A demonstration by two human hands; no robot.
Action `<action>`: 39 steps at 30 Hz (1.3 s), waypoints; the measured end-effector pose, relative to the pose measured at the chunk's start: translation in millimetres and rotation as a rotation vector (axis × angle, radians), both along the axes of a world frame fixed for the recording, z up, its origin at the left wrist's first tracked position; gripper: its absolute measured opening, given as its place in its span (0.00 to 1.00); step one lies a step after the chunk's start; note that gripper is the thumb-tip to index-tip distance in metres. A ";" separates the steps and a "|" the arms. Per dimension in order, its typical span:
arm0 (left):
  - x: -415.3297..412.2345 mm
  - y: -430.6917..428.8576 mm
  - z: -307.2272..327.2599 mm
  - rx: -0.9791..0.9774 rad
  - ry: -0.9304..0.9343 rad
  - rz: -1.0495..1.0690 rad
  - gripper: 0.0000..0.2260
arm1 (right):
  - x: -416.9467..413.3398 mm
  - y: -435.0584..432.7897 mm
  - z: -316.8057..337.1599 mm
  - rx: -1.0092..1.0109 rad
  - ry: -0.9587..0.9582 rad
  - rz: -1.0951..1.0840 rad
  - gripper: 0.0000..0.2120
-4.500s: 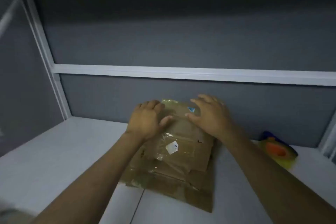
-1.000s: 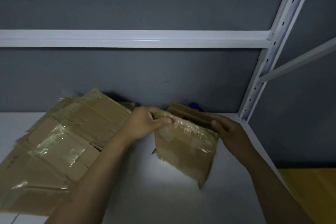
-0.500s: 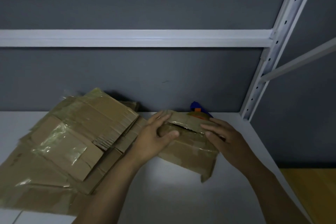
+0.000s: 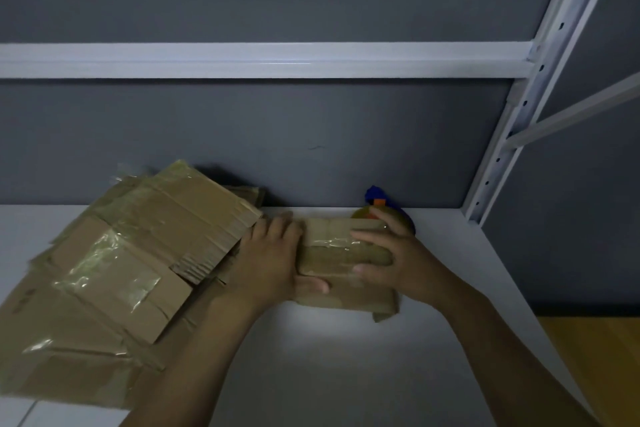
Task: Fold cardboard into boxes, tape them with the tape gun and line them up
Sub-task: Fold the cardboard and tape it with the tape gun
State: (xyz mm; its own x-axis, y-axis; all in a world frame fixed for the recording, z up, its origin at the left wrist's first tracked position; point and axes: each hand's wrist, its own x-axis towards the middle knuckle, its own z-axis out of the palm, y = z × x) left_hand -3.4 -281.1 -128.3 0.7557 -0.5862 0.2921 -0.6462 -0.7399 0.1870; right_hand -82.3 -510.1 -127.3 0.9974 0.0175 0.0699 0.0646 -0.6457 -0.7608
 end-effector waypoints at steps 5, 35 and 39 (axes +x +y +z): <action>3.7 -17.3 -6.1 0.220 0.140 -0.199 0.53 | 3.1 6.1 -18.9 0.135 0.086 0.093 0.24; -18.2 -67.3 -3.0 0.111 0.153 -0.163 0.48 | -2.6 -54.5 39.9 0.095 -0.392 -0.826 0.11; -22.5 -70.2 0.0 -0.016 0.293 -0.200 0.46 | -23.0 -41.3 55.0 -0.117 -0.435 -0.696 0.14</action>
